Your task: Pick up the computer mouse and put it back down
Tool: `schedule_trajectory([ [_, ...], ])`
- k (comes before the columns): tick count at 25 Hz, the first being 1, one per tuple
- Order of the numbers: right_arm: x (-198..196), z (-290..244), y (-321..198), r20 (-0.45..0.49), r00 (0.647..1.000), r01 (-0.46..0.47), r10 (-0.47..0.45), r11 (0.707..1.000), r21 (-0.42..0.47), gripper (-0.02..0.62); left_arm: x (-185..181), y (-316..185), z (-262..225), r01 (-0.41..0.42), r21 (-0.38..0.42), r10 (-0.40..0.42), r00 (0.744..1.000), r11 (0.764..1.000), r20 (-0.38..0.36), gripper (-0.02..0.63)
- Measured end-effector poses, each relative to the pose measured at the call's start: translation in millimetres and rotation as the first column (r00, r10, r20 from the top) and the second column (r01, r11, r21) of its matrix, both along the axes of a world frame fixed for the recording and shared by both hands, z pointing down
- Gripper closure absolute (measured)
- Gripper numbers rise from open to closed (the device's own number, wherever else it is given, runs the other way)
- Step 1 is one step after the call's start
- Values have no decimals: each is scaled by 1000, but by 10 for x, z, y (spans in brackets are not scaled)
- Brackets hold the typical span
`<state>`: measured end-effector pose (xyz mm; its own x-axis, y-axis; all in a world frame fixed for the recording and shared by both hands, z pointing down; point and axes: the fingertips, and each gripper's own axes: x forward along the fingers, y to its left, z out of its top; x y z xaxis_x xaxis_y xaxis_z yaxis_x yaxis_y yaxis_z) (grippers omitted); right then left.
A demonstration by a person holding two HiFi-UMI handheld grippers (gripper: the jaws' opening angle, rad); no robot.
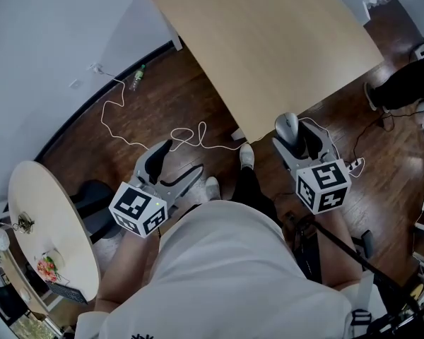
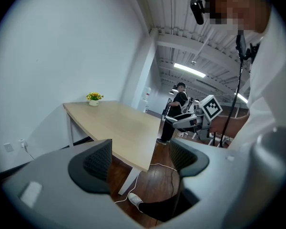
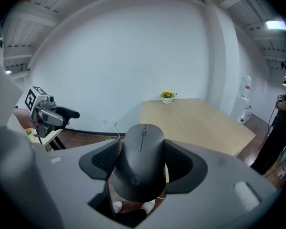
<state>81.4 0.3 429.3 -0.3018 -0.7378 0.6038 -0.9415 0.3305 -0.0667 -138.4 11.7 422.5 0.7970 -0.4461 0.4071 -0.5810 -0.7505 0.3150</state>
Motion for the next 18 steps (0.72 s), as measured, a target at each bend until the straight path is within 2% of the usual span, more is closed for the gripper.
schedule_trajectory([
  [8, 184, 243, -175, 6, 1000, -14, 14, 1000, -24, 296, 69, 141, 7, -1, -8, 1, 1000, 1000, -5, 252],
  [14, 544, 1023, -918, -100, 995, 3, -11, 996, -84, 298, 148, 89, 70, 69, -34, -69, 998, 997, 7, 252],
  [18, 734, 1525, -1487, -129, 990, 36, -53, 991, -128, 298, 253, -80, 24, 148, -46, -147, 989, 988, 19, 252],
])
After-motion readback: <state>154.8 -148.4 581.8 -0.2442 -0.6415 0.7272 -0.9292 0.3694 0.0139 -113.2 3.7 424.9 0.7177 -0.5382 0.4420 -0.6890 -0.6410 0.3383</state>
